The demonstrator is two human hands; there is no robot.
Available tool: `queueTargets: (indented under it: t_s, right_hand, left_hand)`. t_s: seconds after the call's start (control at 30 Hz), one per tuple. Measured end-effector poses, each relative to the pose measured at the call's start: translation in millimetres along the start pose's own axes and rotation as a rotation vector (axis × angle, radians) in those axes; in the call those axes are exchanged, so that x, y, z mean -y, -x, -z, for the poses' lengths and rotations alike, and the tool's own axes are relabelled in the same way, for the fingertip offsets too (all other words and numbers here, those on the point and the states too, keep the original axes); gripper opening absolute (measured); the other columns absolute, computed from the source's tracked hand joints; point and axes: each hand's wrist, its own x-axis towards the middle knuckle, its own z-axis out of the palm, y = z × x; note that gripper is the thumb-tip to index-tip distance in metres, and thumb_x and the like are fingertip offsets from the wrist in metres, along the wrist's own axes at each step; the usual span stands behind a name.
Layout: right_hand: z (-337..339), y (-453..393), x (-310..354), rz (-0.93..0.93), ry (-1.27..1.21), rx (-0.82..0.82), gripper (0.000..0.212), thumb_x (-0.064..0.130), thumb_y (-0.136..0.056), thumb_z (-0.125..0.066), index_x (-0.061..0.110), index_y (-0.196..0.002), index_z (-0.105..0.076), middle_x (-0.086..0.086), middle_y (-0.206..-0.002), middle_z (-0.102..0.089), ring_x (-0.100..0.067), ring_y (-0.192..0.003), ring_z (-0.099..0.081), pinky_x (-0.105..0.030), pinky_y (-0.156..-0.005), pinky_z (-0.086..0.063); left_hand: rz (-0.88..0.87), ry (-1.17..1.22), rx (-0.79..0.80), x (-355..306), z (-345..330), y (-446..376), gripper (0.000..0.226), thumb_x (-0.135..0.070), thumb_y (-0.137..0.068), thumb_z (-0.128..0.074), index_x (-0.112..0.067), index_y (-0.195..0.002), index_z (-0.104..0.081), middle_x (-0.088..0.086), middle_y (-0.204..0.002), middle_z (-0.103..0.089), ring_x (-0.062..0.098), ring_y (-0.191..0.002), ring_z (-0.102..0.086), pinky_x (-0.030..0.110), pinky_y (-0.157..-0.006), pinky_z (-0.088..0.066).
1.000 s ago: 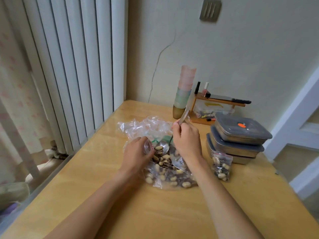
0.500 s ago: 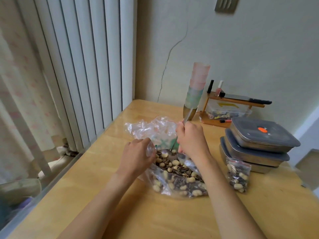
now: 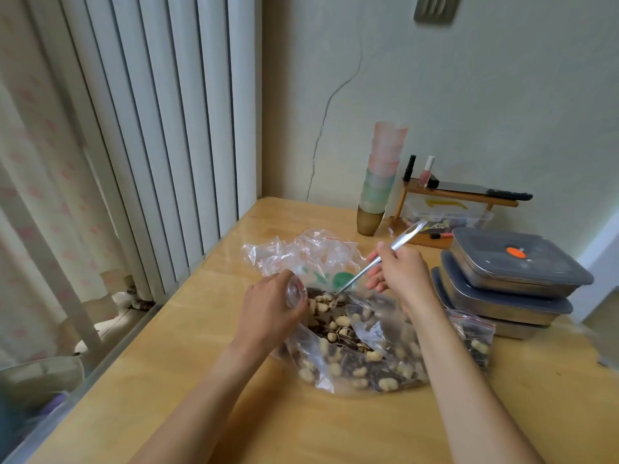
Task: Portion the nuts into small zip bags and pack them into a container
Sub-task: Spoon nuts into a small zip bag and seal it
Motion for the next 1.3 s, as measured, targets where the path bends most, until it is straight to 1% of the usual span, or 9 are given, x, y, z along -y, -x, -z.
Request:
queueTargets:
  t_s: [0.17, 0.33, 0.5, 0.63, 0.77, 0.9, 1.03, 1.17, 1.3]
  right_hand:
    - [18, -3, 8, 0.067, 0.089, -0.075, 0.039, 0.031, -0.108, -0.044, 0.008, -0.087, -0.068, -0.007, -0.058, -0.070, -0.023, -0.052, -0.067, -0.027, -0.051, -0.049]
    - [25, -6, 7, 0.063, 0.124, -0.092, 0.042, 0.035, -0.107, -0.044, 0.013, -0.083, -0.069, -0.005, -0.057, -0.068, -0.024, -0.053, -0.066, -0.034, -0.057, -0.049]
    - [28, -2, 14, 0.106, 0.096, -0.123, 0.041, 0.035, -0.107, -0.044, 0.012, -0.084, -0.068, -0.005, -0.055, -0.066, -0.021, -0.049, -0.062, -0.031, -0.051, -0.046]
    - [28, 1, 20, 0.141, 0.076, -0.135, 0.040, 0.032, -0.107, -0.044, 0.010, -0.083, -0.067, -0.003, -0.053, -0.063, -0.019, -0.045, -0.060, -0.025, -0.043, -0.042]
    - [26, 3, 22, 0.161, 0.095, -0.141, 0.040, 0.034, -0.107, -0.044, 0.012, -0.084, -0.068, -0.002, -0.054, -0.063, -0.018, -0.045, -0.060, -0.028, -0.045, -0.044]
    - [20, 8, 26, 0.203, 0.124, -0.132, 0.040, 0.035, -0.107, -0.045, 0.013, -0.083, -0.068, -0.004, -0.057, -0.065, -0.019, -0.044, -0.062, -0.029, -0.046, -0.045]
    - [17, 17, 37, 0.335, 0.187, -0.154, 0.040, 0.036, -0.108, -0.047, 0.015, -0.081, -0.067, -0.005, -0.060, -0.067, -0.016, -0.042, -0.062, -0.019, -0.045, -0.044]
    - [15, 33, 54, 0.518, 0.204, 0.017, 0.039, 0.043, -0.105, -0.053, 0.013, -0.084, -0.068, -0.003, -0.058, -0.067, -0.015, -0.042, -0.063, -0.018, -0.050, -0.046]
    - [12, 43, 62, 0.674, 0.256, 0.107, 0.044, 0.049, -0.101, -0.055, 0.009, -0.088, -0.066, -0.002, -0.059, -0.066, -0.014, -0.042, -0.063, -0.033, -0.055, -0.054]
  left_hand:
    - [-0.033, -0.114, 0.125, -7, 2, -6, 0.015, -0.032, -0.085, -0.072, -0.031, -0.095, -0.060, -0.013, -0.089, -0.069, 0.010, -0.080, -0.063, 0.035, -0.082, -0.052]
    - [-0.054, -0.248, 0.283, -16, 2, -23, 0.020, -0.033, -0.090, -0.069, -0.020, -0.102, -0.059, -0.005, -0.094, -0.069, 0.019, -0.083, -0.063, 0.032, -0.070, -0.043]
    - [-0.047, -0.236, 0.215, -20, -9, -30, 0.019, -0.032, -0.085, -0.070, -0.018, -0.092, -0.058, -0.004, -0.085, -0.068, 0.021, -0.079, -0.063, 0.031, -0.061, -0.041]
    - [-0.030, -0.196, 0.198, -20, -18, -22, 0.034, -0.038, -0.080, -0.074, -0.018, -0.099, -0.054, -0.004, -0.083, -0.066, 0.023, -0.078, -0.063, 0.032, -0.059, -0.037]
    - [-0.017, -0.155, 0.180, -21, -19, -22, 0.044, -0.047, -0.078, -0.074, -0.021, -0.105, -0.050, -0.006, -0.086, -0.066, 0.024, -0.080, -0.061, 0.034, -0.063, -0.033]
    - [-0.012, -0.092, 0.170, -24, -19, -23, 0.038, -0.049, -0.075, -0.077, -0.025, -0.089, -0.051, -0.009, -0.074, -0.056, 0.022, -0.074, -0.055, 0.033, -0.060, -0.028]
    - [-0.010, -0.072, 0.187, -27, -20, -18, 0.044, -0.052, -0.075, -0.078, -0.025, -0.085, -0.044, -0.013, -0.068, -0.045, 0.019, -0.069, -0.047, 0.034, -0.061, -0.027]
    - [-0.009, -0.019, 0.184, -28, -21, -15, 0.046, -0.055, -0.074, -0.079, -0.029, -0.082, -0.041, -0.014, -0.068, -0.046, 0.016, -0.068, -0.046, 0.034, -0.063, -0.027]
    - [0.028, 0.118, 0.206, -27, -29, -14, 0.043, -0.052, -0.067, -0.082, -0.025, -0.084, -0.053, -0.007, -0.073, -0.060, 0.019, -0.070, -0.056, 0.037, -0.058, -0.042]
